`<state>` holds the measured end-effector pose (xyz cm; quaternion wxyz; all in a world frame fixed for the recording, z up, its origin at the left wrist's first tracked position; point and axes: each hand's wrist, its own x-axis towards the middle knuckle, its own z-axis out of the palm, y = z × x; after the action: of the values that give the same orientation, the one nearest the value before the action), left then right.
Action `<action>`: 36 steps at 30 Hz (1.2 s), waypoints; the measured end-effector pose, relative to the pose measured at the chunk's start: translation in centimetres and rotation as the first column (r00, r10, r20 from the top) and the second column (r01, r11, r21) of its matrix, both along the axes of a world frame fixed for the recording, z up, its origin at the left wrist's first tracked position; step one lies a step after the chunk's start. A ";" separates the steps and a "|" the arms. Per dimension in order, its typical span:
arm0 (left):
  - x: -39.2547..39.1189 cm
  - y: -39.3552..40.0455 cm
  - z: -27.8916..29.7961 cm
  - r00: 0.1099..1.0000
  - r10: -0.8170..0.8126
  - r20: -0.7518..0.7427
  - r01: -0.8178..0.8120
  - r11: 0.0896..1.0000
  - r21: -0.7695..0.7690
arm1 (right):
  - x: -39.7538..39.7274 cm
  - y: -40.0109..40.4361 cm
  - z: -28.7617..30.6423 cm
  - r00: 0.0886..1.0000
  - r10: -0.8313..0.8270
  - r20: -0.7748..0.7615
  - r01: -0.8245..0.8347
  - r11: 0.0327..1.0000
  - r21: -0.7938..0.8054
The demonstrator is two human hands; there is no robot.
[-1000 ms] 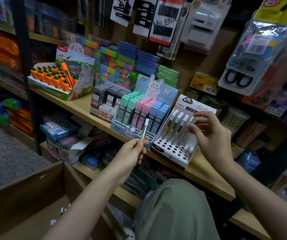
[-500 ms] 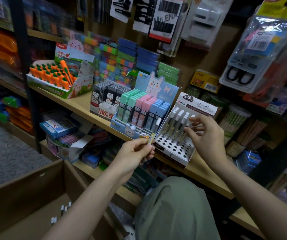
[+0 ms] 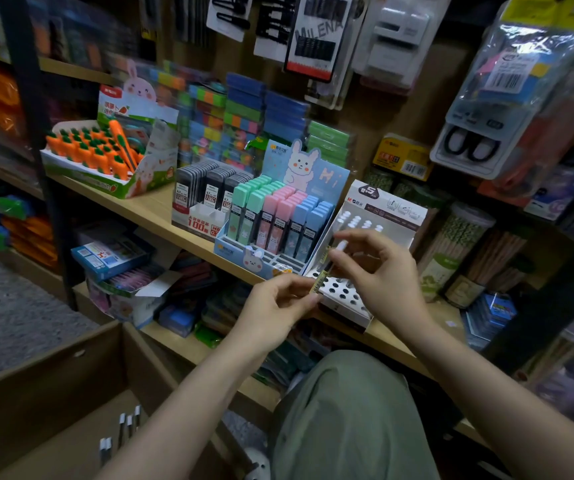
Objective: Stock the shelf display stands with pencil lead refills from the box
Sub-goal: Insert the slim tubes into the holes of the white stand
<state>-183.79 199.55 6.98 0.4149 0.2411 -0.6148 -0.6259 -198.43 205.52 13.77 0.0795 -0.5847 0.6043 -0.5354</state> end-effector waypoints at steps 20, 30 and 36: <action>-1.5 -1.0 -4.2 0.717 0.517 0.468 0.259 0.425 -0.867 | -7.3 0.9 1.4 0.895 -0.338 -0.292 0.275 0.932 -0.236; -1.5 -1.1 -4.3 0.723 0.495 0.481 0.260 0.449 -0.855 | -8.3 -0.3 2.4 0.848 -0.433 -0.304 0.386 0.900 -0.204; -1.2 -0.8 -4.1 0.707 0.481 0.519 0.292 0.469 -0.833 | -8.3 -1.4 2.5 0.787 -0.445 -0.428 0.442 0.890 -0.113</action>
<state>-184.99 198.78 2.93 0.2484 0.2476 -0.9351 -0.0504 -206.68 204.16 16.23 -0.1896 -0.5327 0.7246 -0.3939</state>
